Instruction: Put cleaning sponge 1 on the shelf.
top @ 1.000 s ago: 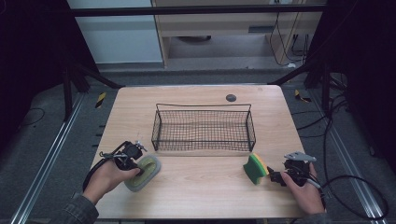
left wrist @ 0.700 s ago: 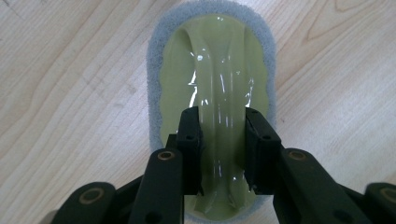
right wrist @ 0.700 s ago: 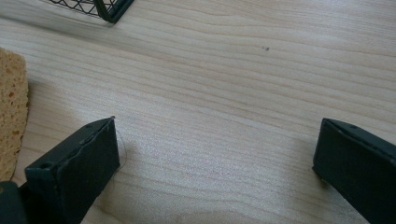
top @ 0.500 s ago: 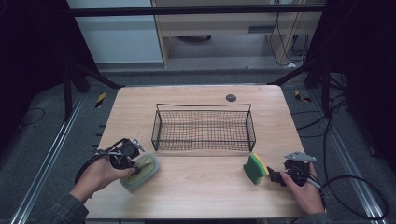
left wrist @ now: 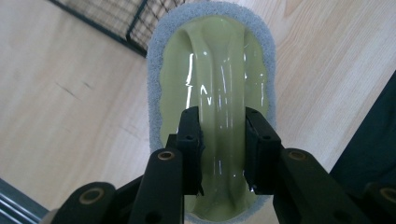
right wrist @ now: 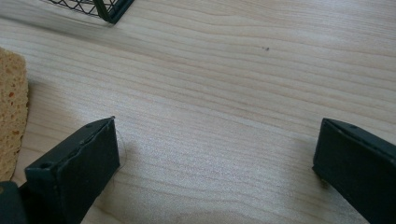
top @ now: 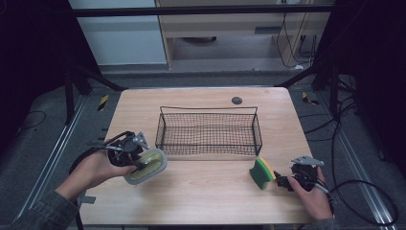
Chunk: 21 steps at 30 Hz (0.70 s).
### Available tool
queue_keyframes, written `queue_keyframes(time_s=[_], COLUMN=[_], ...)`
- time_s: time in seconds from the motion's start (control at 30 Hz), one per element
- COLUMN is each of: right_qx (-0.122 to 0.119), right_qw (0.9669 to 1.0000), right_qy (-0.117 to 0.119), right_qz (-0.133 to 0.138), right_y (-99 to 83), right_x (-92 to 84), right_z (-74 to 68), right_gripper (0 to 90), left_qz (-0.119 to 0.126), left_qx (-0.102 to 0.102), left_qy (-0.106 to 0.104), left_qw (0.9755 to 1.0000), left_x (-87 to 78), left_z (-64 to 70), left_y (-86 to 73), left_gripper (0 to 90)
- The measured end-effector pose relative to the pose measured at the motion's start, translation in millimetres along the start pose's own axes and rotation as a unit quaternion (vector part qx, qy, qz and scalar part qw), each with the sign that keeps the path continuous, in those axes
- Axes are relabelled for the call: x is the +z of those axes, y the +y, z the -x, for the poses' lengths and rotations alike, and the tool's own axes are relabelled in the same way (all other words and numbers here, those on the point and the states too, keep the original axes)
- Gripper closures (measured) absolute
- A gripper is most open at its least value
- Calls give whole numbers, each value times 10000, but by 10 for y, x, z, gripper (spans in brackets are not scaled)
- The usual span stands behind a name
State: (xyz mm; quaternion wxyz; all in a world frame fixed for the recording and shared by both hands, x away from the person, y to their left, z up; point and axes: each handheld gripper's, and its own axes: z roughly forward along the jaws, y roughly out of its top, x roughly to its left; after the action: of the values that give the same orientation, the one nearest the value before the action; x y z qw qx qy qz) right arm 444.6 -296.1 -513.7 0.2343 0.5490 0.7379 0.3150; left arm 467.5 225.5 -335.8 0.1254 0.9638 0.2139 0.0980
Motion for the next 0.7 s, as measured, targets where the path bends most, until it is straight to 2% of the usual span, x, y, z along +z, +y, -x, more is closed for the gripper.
queue_keyframes(time_s=[0.03,0.07,0.1,0.13,0.27,0.3,0.33,0.5,0.6,0.7], right_qx=[0,1,1,-8,-1,-1,-16,-7,6,-20], right_qw=[10000,10000,10000,10000,10000,10000,10000,10000,10000,10000], right_qy=[4,2,2,8,11,11,6,9,18,0], right_qz=[1,-5,-5,1,-4,-4,-9,-10,-16,-8], right_y=[0,1,1,1,2,2,2,4,5,4], right_x=[0,0,0,1,1,1,1,1,0,4], right_z=[0,0,0,2,2,2,3,2,1,4], right_gripper=[5,5,5,5,5,5,4,5,5,5], left_qz=[29,71,71,94,155,155,161,178,170,156], left_qx=[70,267,267,387,572,572,671,899,1097,1159], left_qy=[31,136,136,203,370,370,442,636,813,891], left_qw=[10000,9995,9995,9990,9976,9976,9966,9938,9905,9891], left_x=[-18,-58,-58,-72,-95,-95,-98,-93,-73,-57], left_z=[-1,1,1,-6,-51,-51,-63,-97,-131,-151], left_y=[26,99,99,147,324,324,373,555,701,771], left_gripper=[704,704,704,704,704,704,704,704,704,704])
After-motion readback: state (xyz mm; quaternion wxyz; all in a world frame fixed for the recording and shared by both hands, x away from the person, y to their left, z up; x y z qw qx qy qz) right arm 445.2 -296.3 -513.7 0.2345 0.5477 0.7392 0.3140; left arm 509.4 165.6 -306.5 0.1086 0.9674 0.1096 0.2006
